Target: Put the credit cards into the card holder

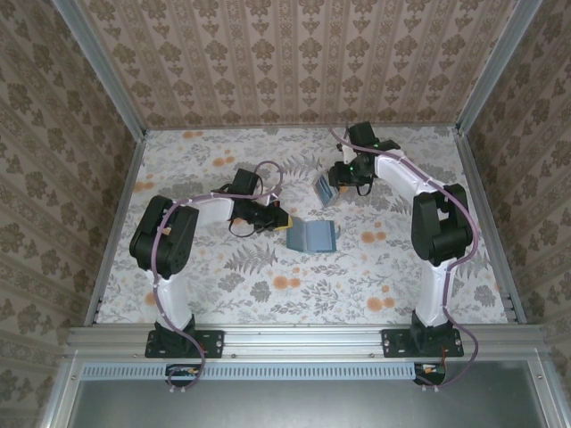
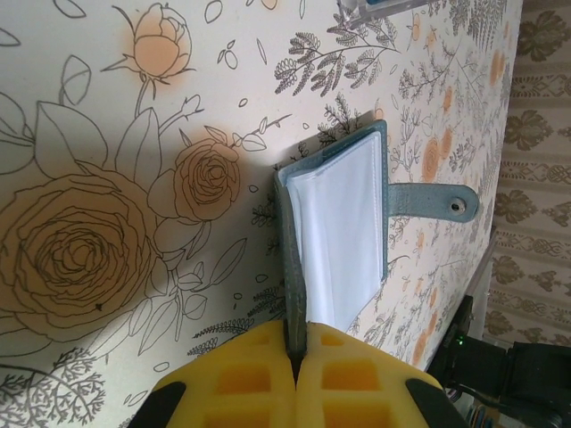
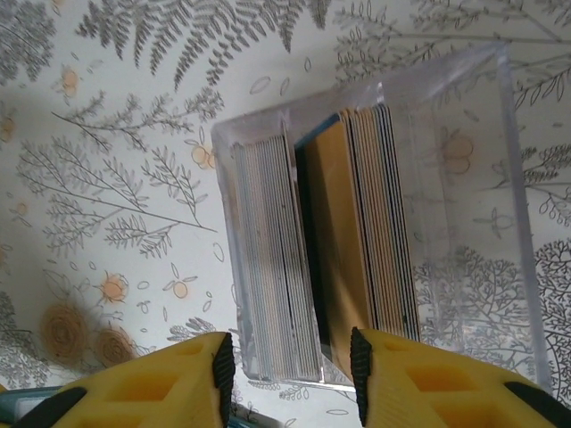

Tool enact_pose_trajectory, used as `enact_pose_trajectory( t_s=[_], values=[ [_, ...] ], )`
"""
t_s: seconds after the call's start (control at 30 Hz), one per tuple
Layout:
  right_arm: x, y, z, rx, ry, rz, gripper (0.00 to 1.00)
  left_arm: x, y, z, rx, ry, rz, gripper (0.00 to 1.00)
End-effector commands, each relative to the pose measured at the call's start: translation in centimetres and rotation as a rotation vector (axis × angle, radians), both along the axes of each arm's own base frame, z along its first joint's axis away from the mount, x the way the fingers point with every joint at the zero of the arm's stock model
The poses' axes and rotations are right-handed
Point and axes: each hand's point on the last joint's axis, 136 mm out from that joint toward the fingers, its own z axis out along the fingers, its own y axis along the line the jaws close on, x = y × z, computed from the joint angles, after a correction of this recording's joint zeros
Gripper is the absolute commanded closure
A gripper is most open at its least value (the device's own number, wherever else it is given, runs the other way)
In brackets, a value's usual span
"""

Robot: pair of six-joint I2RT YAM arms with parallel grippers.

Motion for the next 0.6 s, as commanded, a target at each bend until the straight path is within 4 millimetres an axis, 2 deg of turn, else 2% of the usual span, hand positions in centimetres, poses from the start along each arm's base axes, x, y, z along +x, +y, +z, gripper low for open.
enact_pose_trajectory(
  t_s=[0.0, 0.27, 0.4, 0.47, 0.57],
  values=[
    [-0.9, -0.5, -1.4, -0.036, 0.051, 0.01, 0.6, -0.1, -0.1, 1.7, -0.034, -0.016, -0.019, 0.98],
    [-0.6, -0.3, -2.5, -0.036, 0.079, 0.002, 0.69, 0.0, 0.0, 2.0, -0.025, -0.033, -0.02, 0.98],
    [-0.5, 0.0, -2.9, -0.028, 0.081, 0.001, 0.79, -0.1, 0.0, 2.0, -0.026, -0.025, -0.025, 0.98],
    [-0.6, -0.1, -2.5, -0.028, 0.084, 0.004, 0.86, -0.2, 0.1, 1.9, -0.021, -0.027, -0.023, 0.98],
    [-0.8, -0.2, -1.6, -0.024, 0.044, 0.005, 0.91, -0.1, 0.1, 2.1, -0.023, -0.034, -0.024, 0.98]
  ],
)
